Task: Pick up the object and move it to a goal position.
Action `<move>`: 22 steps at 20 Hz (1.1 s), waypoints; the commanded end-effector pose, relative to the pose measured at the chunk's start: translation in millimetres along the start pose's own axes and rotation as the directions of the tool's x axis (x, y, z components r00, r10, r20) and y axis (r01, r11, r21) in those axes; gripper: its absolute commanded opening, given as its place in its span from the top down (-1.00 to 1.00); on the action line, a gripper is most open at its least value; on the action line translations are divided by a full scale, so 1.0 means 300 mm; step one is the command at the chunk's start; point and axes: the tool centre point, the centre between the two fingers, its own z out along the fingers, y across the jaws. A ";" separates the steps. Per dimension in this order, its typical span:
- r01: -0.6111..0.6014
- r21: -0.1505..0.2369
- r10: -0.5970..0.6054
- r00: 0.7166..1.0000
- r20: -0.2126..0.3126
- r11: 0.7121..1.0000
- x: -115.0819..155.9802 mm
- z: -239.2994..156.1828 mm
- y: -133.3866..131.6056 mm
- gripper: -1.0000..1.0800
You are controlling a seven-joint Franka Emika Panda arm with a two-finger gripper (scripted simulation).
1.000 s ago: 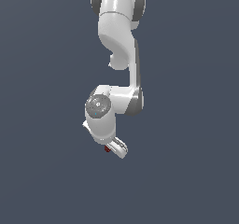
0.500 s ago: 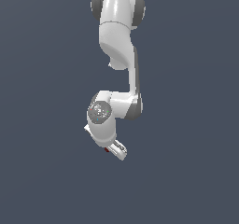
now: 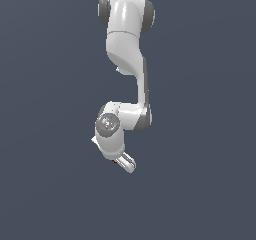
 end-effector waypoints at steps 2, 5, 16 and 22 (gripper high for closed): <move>0.000 0.000 0.000 1.000 -0.001 1.000 0.001 -0.001 -0.001 1.00; 0.000 0.000 0.000 1.000 -0.001 1.000 0.001 -0.001 -0.001 1.00; 0.000 0.000 0.000 1.000 -0.001 1.000 -0.020 -0.039 -0.018 1.00; 0.000 0.000 0.000 1.000 -0.001 1.000 -0.075 -0.139 -0.062 1.00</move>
